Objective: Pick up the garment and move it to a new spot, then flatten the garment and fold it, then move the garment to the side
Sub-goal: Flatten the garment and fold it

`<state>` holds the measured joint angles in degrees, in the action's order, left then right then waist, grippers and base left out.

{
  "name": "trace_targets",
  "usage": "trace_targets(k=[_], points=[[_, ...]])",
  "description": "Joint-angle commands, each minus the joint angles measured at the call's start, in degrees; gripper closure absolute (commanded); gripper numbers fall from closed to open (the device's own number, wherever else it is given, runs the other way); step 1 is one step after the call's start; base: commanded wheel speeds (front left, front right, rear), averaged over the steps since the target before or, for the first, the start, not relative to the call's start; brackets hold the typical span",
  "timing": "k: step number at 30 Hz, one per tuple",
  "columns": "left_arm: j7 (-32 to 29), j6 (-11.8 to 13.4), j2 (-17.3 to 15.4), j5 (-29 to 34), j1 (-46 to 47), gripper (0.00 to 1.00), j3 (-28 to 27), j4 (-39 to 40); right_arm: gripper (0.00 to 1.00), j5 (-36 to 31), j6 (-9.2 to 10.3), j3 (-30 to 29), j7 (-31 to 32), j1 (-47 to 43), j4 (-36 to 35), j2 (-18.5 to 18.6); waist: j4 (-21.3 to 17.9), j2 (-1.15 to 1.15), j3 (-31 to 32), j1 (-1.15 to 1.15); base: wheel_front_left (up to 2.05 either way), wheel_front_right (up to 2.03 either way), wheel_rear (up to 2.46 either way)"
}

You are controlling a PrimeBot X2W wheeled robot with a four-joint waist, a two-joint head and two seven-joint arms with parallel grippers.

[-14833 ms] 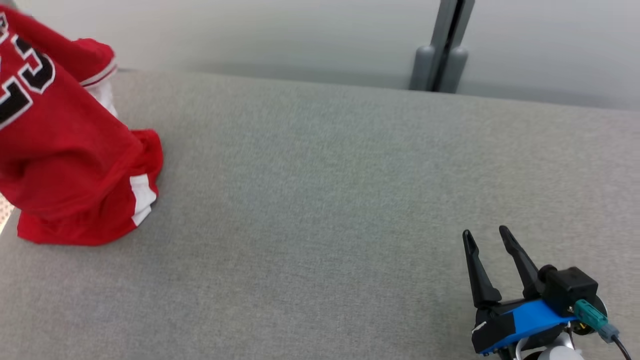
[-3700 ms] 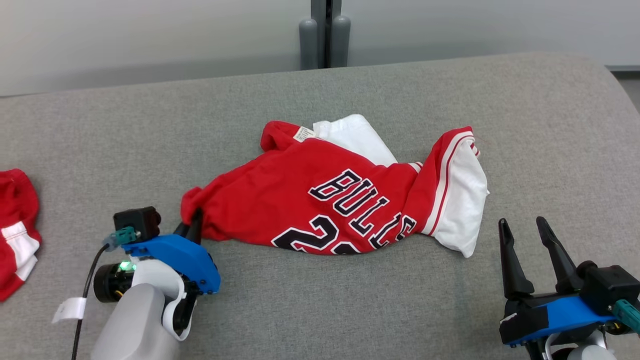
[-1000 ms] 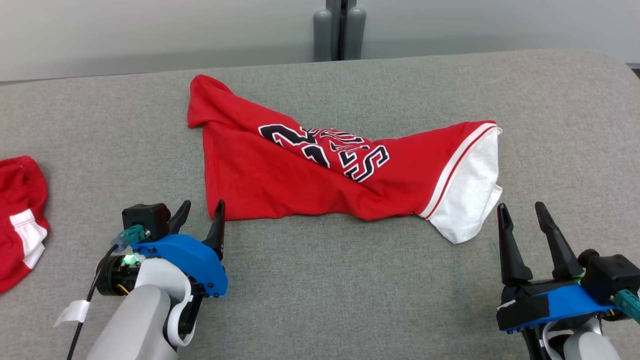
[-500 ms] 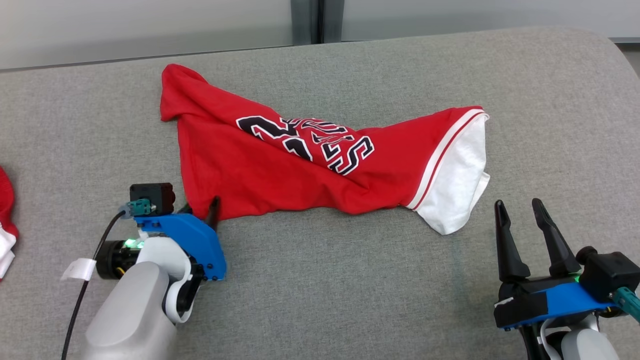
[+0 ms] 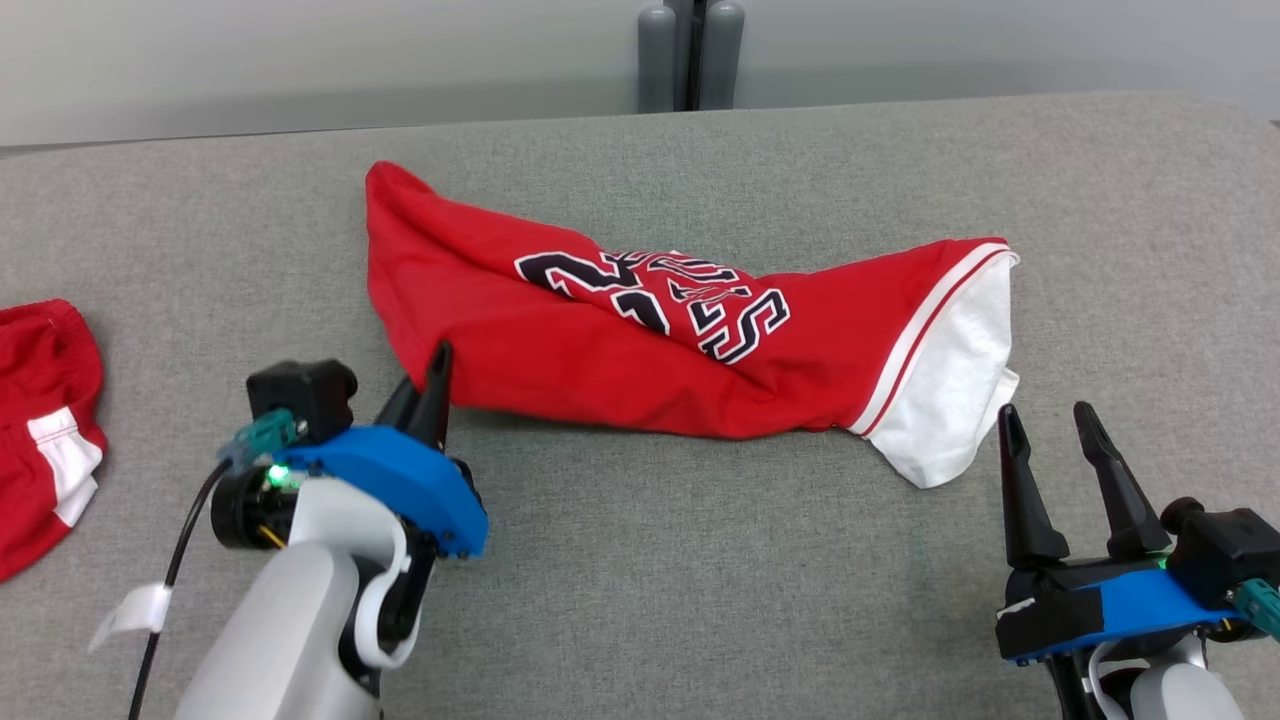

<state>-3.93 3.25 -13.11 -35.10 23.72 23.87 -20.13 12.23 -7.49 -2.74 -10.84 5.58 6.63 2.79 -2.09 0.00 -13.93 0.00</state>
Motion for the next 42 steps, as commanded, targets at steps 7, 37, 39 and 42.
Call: trace_targets(k=[7,37,39,42], points=[[-10.46,6.51,-4.03,-3.2,-12.39,1.0,-0.48,18.95,0.0,-0.15,-0.01,-0.15,0.28,-0.88,-0.61,0.18,-0.16,0.0,0.33,0.0,0.0,0.0,0.0],[8.7,1.63,-0.61,-1.79,2.83,0.0,-4.32,-10.48,0.0,-0.17,-0.02,-1.62,-0.09,0.78,-1.28,0.18,-0.71,0.0,-1.34,0.0,0.0,0.0,0.0],[10.6,1.2,-0.42,-2.24,1.1,0.0,-4.77,-8.99,0.0,-0.36,-0.01,-2.0,0.09,0.5,-1.32,0.19,0.01,0.0,-0.41,0.0,0.0,0.0,0.0],[12.73,0.71,-0.67,-2.23,-0.66,0.0,-4.95,-7.38,0.0,-0.48,-0.01,-2.26,0.26,0.18,-1.32,0.19,0.67,0.0,0.57,0.0,0.0,0.0,0.0]])
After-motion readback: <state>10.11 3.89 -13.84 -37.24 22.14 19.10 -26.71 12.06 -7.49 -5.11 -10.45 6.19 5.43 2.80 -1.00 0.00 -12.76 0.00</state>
